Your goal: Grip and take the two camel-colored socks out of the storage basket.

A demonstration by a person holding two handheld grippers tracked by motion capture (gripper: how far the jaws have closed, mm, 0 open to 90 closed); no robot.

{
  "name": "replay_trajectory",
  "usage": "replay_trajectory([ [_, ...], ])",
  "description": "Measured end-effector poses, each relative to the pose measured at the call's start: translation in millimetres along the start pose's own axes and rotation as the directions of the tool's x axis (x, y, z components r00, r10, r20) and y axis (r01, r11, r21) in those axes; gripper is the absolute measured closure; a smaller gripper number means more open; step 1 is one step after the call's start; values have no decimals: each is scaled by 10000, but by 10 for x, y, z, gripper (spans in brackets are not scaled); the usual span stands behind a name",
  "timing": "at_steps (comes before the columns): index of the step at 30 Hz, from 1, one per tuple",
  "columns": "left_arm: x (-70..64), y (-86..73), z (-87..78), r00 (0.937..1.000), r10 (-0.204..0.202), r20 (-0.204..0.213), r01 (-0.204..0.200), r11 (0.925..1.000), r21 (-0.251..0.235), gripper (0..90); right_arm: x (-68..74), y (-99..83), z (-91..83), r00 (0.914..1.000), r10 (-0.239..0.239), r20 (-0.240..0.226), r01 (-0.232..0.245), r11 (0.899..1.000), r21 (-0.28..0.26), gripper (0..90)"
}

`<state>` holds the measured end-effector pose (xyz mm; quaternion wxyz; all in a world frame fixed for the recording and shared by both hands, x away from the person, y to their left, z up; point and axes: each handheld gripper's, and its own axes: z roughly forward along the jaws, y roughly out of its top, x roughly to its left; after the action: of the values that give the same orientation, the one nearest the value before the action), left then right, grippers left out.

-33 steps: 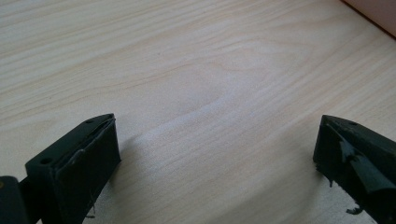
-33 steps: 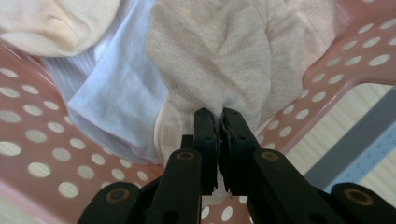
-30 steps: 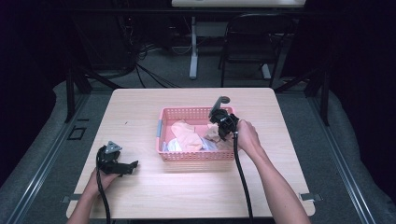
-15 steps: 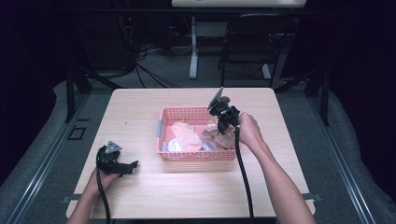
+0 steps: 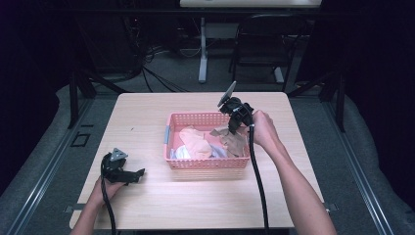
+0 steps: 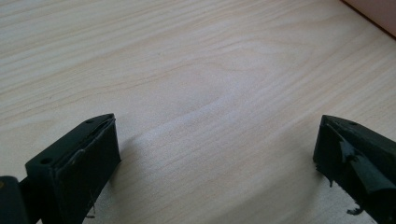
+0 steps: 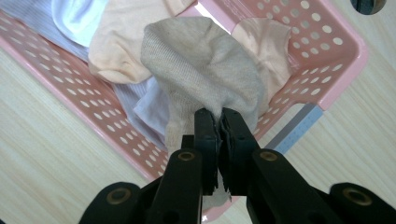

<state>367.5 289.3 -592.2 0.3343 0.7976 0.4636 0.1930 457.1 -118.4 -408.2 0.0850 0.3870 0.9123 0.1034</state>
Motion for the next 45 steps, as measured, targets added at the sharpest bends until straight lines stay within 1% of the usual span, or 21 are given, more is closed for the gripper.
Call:
replay_trajectory([
  [1,0,0,0,10000,0,-4,0,10000,-5,1,5,-2,-26,10000,81,-14,-81,10000,-26,859],
  [4,0,0,0,10000,-1,-1,1,10000,-2,1,0,-8,-94,10000,63,4,-63,9998,-193,859],
  [8,0,0,0,10000,-2,-1,2,10000,-4,1,-1,-18,-178,10000,-40,82,42,9997,-238,859],
  [14,0,0,1,10000,-3,-4,3,10000,-6,1,0,-31,-269,10000,-10,53,11,9995,-302,860],
  [15,0,0,0,10000,1,-3,-1,10000,-2,1,-7,-39,-296,10000,-6,50,8,9993,-381,860],
  [20,0,0,1,10000,-2,-4,2,10000,-6,1,-27,-66,-377,9999,48,113,-44,9993,-381,860],
  [27,0,0,1,10000,-2,-4,2,10000,-9,1,-82,-137,-477,9997,133,207,-123,9986,-519,861],
  [29,0,0,0,10000,-3,-8,3,10000,-2,1,-132,-192,-521,9993,285,236,-270,9978,-606,860],
  [31,0,0,0,10000,-2,-1,2,10000,-3,1,-171,-233,-551,9989,382,269,-366,9977,-579,861],
  [32,0,0,0,10000,-2,-1,2,10000,-3,1,-171,-233,-551,9989,382,269,-366,9977,-579,861],
  [33,0,0,0,10000,-2,-2,2,10000,-4,1,-220,-289,-582,9984,494,279,-477,9972,-572,861],
  [36,0,1,-1,10000,3,-16,-3,10000,23,1,-287,-359,-618,9974,627,343,-607,9965,-577,861],
  [37,-1,1,-1,10000,0,-19,0,10000,25,1,-321,-397,-630,9968,745,289,-725,9952,-654,860],
  [39,0,1,-1,10000,4,-17,-4,10000,19,1,-377,-459,-655,9954,884,361,-860,9943,-631,861],
  [40,0,1,-1,10000,4,-17,-4,10000,19,1,-377,-459,-655,9954,884,361,-860,9943,-631,861],
  [42,0,1,-1,10000,7,-9,-7,10000,23,1,-442,-535,-674,9938,1034,406,-1008,9930,-616,860],
  [43,0,0,0,10000,4,4,-4,10000,4,1,-493,-597,-681,9918,1206,418,-1177,9909,-658,861],
  [45,0,1,-2,10000,5,-15,-5,10000,30,1,-551,-668,-683,9895,1388,407,-1358,9884,-680,861],
])
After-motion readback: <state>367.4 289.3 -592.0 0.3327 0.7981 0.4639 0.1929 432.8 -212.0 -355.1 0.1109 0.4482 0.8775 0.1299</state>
